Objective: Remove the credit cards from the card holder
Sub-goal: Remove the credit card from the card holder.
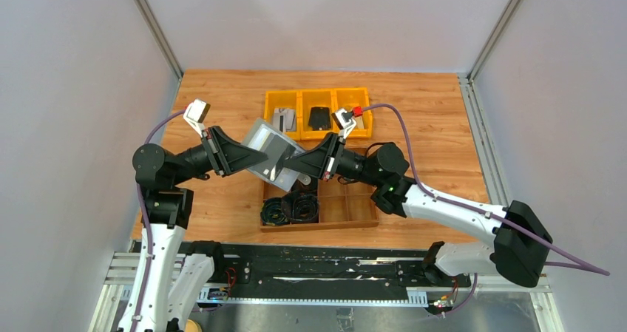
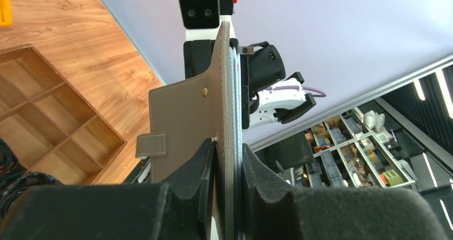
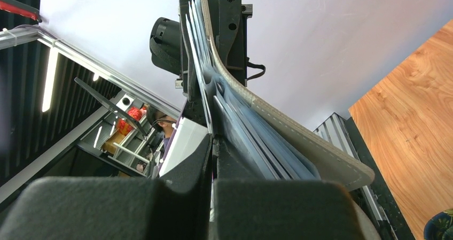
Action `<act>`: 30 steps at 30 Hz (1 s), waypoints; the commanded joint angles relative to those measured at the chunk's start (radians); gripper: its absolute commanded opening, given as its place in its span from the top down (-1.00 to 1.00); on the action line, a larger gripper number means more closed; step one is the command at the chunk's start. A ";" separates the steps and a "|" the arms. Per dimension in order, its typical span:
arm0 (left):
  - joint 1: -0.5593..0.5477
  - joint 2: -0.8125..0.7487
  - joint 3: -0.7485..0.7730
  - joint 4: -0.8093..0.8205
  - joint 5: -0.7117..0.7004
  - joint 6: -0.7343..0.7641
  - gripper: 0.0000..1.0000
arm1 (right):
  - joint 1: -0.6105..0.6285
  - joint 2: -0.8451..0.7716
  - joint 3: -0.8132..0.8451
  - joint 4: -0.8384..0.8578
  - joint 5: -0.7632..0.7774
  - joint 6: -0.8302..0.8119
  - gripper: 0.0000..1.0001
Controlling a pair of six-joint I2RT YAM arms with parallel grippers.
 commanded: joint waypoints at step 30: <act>-0.001 0.002 0.111 -0.202 -0.019 0.224 0.89 | -0.018 0.043 0.077 -0.006 -0.007 -0.002 1.00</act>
